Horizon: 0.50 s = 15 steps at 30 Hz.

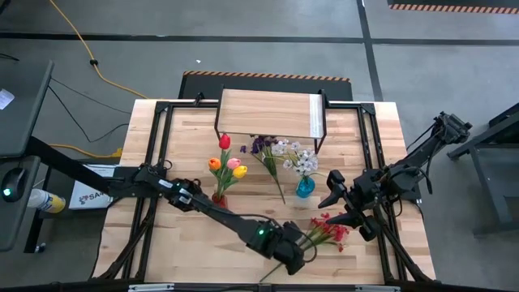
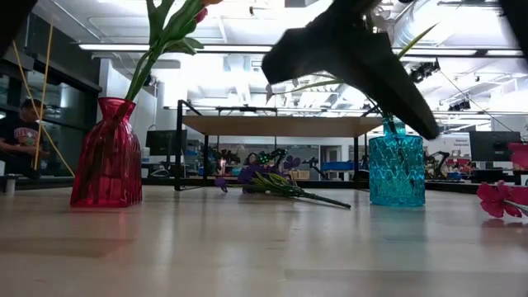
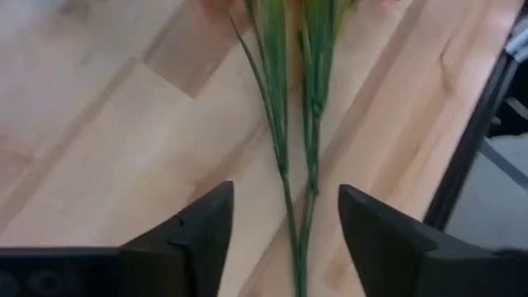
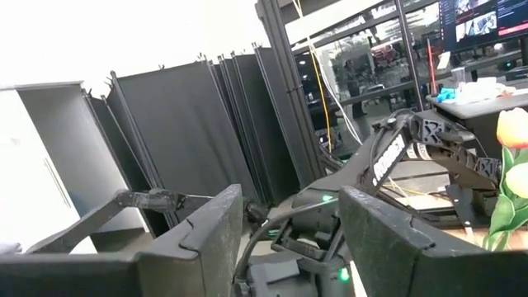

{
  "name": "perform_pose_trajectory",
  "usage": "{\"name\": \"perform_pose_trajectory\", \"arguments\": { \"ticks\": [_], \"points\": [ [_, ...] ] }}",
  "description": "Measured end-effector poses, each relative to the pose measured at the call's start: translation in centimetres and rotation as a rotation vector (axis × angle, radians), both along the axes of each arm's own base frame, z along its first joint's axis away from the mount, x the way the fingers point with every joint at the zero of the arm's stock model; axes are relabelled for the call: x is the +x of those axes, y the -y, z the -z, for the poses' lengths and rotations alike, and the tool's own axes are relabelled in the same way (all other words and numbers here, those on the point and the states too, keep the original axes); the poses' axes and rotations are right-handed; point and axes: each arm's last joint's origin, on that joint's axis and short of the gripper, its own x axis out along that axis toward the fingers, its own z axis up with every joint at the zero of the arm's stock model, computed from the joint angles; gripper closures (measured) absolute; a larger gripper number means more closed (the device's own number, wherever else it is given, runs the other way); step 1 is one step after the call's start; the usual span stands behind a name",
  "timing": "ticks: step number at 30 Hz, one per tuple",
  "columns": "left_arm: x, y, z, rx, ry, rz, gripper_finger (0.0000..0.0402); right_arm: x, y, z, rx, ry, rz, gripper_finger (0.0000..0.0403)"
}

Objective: Pick and place flowers into a vace then onto a shelf
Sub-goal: Put the red flowers into the blue vase

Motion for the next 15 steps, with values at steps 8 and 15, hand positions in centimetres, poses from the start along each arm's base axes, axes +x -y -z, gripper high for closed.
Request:
{"name": "perform_pose_trajectory", "arguments": {
  "ticks": [8,15],
  "points": [
    [0.2,0.6,0.4,-0.084,-0.011,0.053,0.0081,0.0,0.0,0.1,-0.007,-0.009,0.0,0.021],
    [0.3,0.7,1.2,-0.093,-0.033,0.063,0.0079,0.0,0.0,0.1,-0.002,-0.014,-0.001,0.021]
  ]
}}
